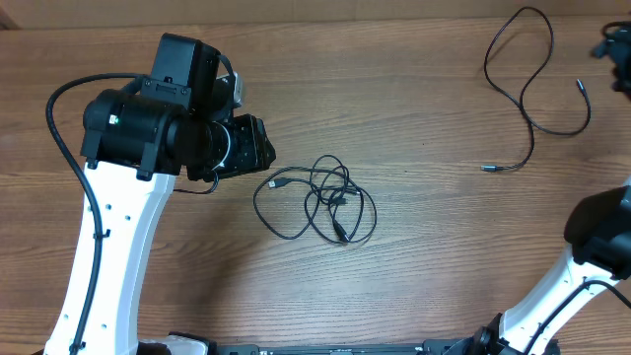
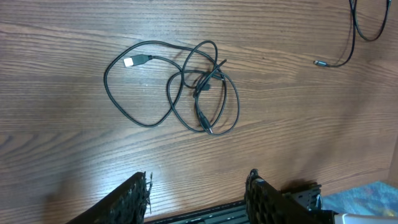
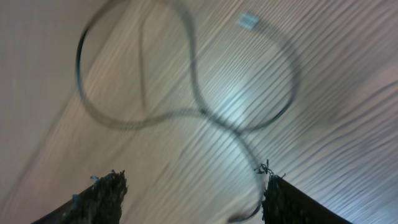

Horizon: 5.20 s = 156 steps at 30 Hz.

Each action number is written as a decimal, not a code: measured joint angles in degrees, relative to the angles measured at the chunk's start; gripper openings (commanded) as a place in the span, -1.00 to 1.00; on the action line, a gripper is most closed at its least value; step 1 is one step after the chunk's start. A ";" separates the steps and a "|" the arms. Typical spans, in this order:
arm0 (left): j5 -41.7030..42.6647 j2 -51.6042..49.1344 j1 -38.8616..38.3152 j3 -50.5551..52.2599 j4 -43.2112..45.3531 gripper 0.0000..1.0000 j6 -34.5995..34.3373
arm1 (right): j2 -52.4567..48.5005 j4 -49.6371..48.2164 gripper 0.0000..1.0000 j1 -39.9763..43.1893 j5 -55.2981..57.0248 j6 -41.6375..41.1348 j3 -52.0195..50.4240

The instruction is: Untangle cables

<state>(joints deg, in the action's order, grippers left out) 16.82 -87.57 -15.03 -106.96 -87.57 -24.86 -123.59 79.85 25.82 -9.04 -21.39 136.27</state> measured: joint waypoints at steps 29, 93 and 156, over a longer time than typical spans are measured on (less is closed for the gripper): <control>-0.15 -4.92 0.00 0.00 -1.11 -0.03 0.00 | -0.09 -11.67 0.91 -10.67 0.33 -1.60 -34.69; -0.17 -8.79 -1.03 0.11 -1.36 -0.03 1.33 | -1.79 -47.76 0.82 -15.74 4.98 12.20 -28.83; -0.39 -8.79 -1.03 0.11 -0.44 0.02 1.33 | 9.20 -19.58 -0.70 -28.02 -0.09 30.08 -29.46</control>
<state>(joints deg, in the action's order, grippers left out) 16.43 -96.36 -16.05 -106.85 -88.01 -23.53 -114.39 60.27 -2.20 -9.13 8.69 106.80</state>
